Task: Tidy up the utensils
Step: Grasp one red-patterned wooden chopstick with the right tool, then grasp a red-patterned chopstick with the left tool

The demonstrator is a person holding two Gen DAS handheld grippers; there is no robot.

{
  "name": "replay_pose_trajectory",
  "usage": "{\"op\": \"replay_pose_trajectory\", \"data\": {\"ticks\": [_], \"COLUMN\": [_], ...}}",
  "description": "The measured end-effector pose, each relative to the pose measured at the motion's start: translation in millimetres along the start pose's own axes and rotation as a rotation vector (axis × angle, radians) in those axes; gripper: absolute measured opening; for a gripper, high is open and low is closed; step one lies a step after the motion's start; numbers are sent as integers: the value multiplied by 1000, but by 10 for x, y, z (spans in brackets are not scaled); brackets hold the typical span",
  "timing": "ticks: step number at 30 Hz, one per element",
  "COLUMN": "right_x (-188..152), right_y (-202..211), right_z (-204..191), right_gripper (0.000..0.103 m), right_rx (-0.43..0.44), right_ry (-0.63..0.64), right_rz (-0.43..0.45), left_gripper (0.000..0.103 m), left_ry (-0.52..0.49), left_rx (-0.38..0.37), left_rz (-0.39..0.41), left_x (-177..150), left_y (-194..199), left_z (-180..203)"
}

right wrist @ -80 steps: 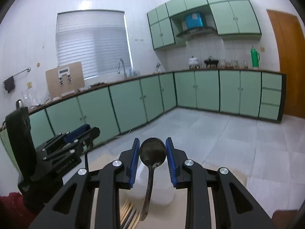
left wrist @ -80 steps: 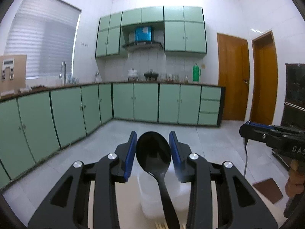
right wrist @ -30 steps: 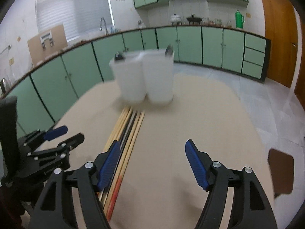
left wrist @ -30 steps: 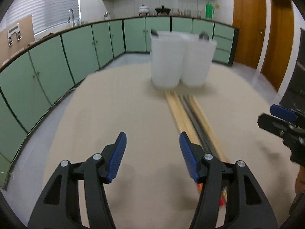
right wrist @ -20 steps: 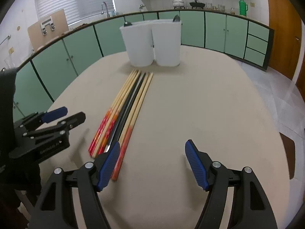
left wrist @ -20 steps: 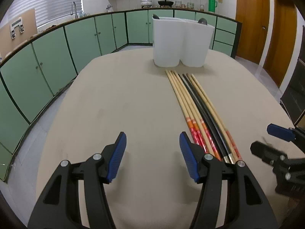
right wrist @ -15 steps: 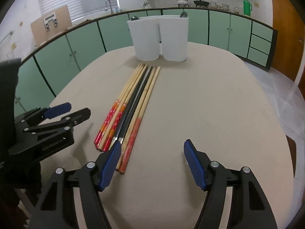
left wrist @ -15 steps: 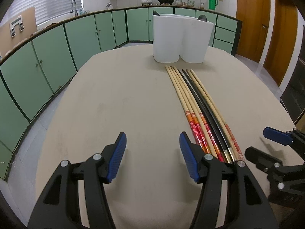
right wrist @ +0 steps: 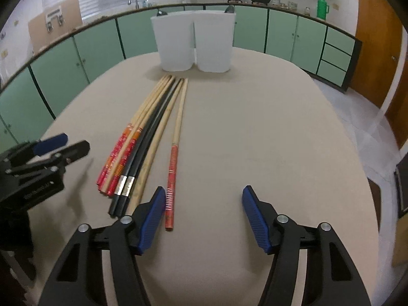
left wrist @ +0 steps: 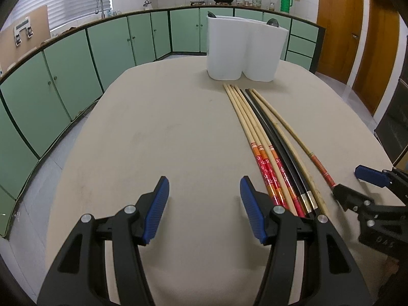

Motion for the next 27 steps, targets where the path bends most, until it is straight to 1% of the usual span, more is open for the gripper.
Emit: {"op": "replay_pose_trajectory", "data": {"ticks": [2, 5, 6, 8, 9, 11, 13, 14, 15, 18, 20, 23, 25, 27], "right_x": [-23, -102, -117, -132, -138, -144, -147, -150, -153, -146, -136, -125, -117, -112], "right_y": [27, 58, 71, 92, 105, 110, 103, 104, 105, 100, 106, 104, 100, 89], "right_z": [-35, -132, -159, -189, -198, -227, -270, -285, -303, -273, -179, -90, -37, -12], "right_gripper": [58, 43, 41, 36, 30, 21, 16, 10, 7, 7, 6, 6, 6, 6], "right_rx": [31, 54, 63, 58, 59, 70, 74, 71, 68, 59, 48, 29, 22, 22], "right_ry": [0, 33, 40, 55, 58, 64, 79, 87, 98, 88, 51, 36, 20, 13], "right_rz": [6, 3, 5, 7, 7, 4, 2, 2, 2, 3, 5, 8, 8, 8], "left_gripper": [57, 58, 59, 59, 59, 59, 59, 59, 59, 59, 59, 59, 59, 59], "left_ry": [-7, -13, -13, -10, -11, -14, -18, -19, -19, -25, -32, -51, -72, -84], "left_rx": [1, 5, 5, 4, 2, -3, -11, -13, -21, -43, -56, -82, -80, -63], "left_rz": [2, 6, 7, 7, 6, 6, 5, 4, 4, 13, 19, 8, -5, -36], "left_x": [-1, -24, -31, -44, -47, -50, -59, -64, -70, -75, -76, -89, -104, -131], "left_y": [10, 39, 49, 58, 61, 72, 80, 83, 89, 123, 142, 129, 101, 33], "left_z": [19, 38, 34, 30, 33, 50, 70, 82, 101, 140, 173, 259, 308, 322]}}
Point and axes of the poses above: each gripper's, at about its wrist camera, not at the fingertips, and y roughly against the way its jaws point, z to its right, x to its top, the point moved 9 cm from there along -y, roughly the way its jaws point
